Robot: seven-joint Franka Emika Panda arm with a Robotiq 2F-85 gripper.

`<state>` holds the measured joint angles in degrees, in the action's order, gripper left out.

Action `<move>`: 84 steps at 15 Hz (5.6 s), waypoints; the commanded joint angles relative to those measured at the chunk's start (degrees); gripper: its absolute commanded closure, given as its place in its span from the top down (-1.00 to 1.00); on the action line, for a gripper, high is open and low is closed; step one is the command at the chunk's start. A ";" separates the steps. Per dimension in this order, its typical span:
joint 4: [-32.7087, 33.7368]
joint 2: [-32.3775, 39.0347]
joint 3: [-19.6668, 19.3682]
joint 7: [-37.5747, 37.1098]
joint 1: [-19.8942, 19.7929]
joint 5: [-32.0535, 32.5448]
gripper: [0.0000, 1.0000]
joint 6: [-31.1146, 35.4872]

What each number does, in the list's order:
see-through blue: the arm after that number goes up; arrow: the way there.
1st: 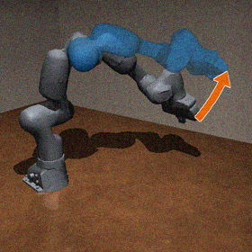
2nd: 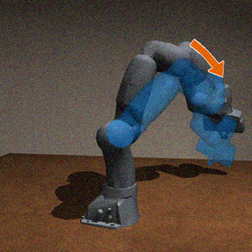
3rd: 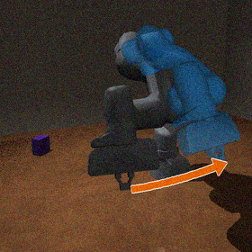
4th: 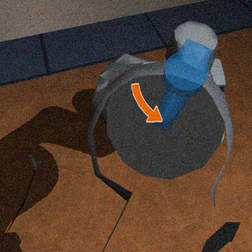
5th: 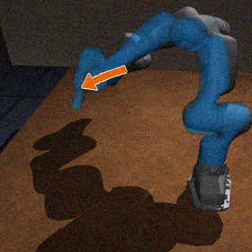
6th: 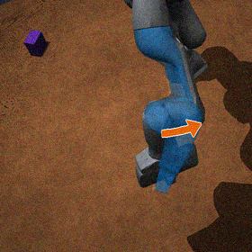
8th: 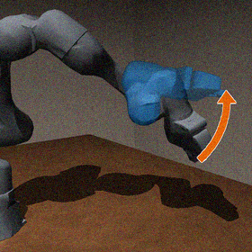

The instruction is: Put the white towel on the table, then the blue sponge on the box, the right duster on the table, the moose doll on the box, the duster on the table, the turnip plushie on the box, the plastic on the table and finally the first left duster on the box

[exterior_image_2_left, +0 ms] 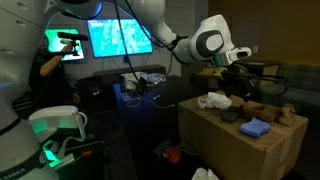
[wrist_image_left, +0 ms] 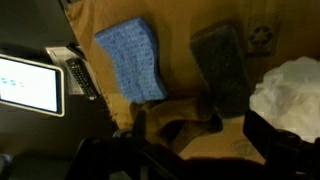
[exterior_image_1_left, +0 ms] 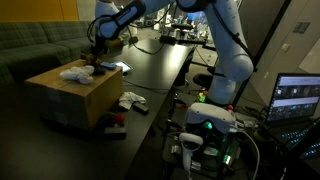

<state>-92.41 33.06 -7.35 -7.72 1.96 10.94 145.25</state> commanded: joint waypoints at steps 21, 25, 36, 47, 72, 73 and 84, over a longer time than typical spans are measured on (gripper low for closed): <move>-25.57 -6.85 10.39 16.51 -6.92 -11.60 1.00 22.04; -23.70 -4.49 10.43 16.66 -8.14 -11.51 1.00 23.25; -16.60 -0.53 11.67 17.25 -10.61 -11.60 1.00 24.24; -7.30 6.52 11.61 17.33 -11.37 -11.13 1.00 22.83; -1.81 8.42 17.29 24.80 -15.64 -12.17 -0.31 12.25; -2.39 7.74 17.48 25.45 -15.88 -12.19 -0.31 11.11; -14.99 -3.88 13.07 24.36 -14.24 -11.36 -0.31 4.97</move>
<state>-101.29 34.75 7.19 15.73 -13.00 0.33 151.31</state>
